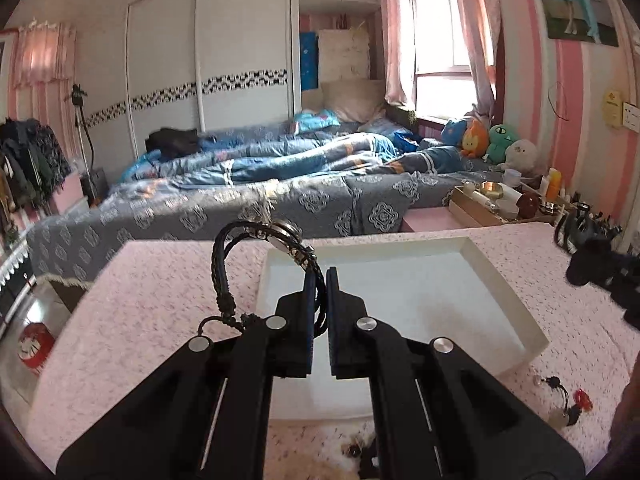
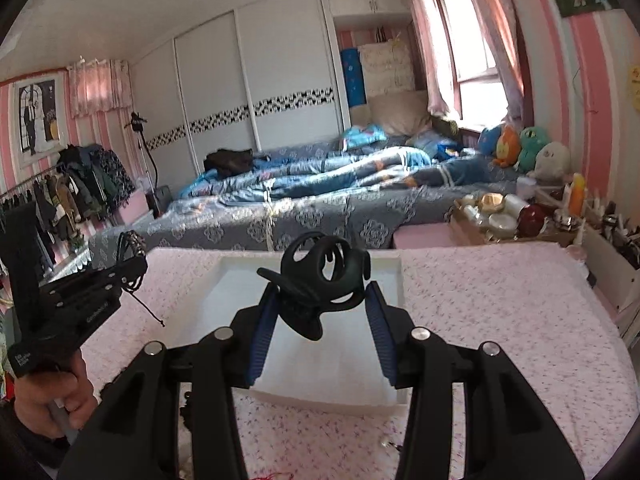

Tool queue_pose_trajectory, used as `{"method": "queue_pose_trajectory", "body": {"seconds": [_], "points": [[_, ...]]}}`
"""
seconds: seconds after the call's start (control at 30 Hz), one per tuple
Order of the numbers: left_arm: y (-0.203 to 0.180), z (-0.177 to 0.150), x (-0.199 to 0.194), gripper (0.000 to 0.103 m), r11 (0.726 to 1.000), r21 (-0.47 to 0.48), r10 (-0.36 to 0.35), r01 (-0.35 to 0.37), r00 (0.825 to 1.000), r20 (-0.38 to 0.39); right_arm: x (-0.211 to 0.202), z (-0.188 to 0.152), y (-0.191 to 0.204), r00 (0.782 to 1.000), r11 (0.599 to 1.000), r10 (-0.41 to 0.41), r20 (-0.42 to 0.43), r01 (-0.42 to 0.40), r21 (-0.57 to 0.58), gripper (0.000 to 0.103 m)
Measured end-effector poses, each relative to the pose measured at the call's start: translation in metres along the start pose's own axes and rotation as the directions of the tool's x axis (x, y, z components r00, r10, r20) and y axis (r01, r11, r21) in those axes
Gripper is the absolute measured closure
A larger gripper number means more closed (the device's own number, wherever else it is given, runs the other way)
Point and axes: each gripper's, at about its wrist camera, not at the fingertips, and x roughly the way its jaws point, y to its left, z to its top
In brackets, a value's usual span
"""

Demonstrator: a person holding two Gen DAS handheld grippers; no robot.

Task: Organize jewelry
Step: 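Lower both items into the white tray and open both grippers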

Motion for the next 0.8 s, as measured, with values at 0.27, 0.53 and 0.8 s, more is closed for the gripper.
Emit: {"method": "queue_pose_trajectory", "body": {"seconds": [0.27, 0.53, 0.8], "points": [[0.0, -0.023, 0.058, 0.1, 0.996, -0.053, -0.072, 0.067, 0.992, -0.102, 0.054, -0.01, -0.003, 0.994, 0.998, -0.061, -0.095, 0.058, -0.031, 0.058], [-0.009, -0.05, 0.09, 0.1, 0.994, -0.047, -0.108, 0.1, 0.968, -0.228, 0.094, -0.041, -0.008, 0.969, 0.996, -0.081, -0.232, 0.072, -0.047, 0.058], [-0.004, -0.063, 0.109, 0.1, 0.992, -0.057, -0.128, 0.116, 0.941, -0.314, 0.11, -0.055, -0.008, 0.952, 0.997, -0.076, -0.296, 0.065, -0.046, 0.058]]}}
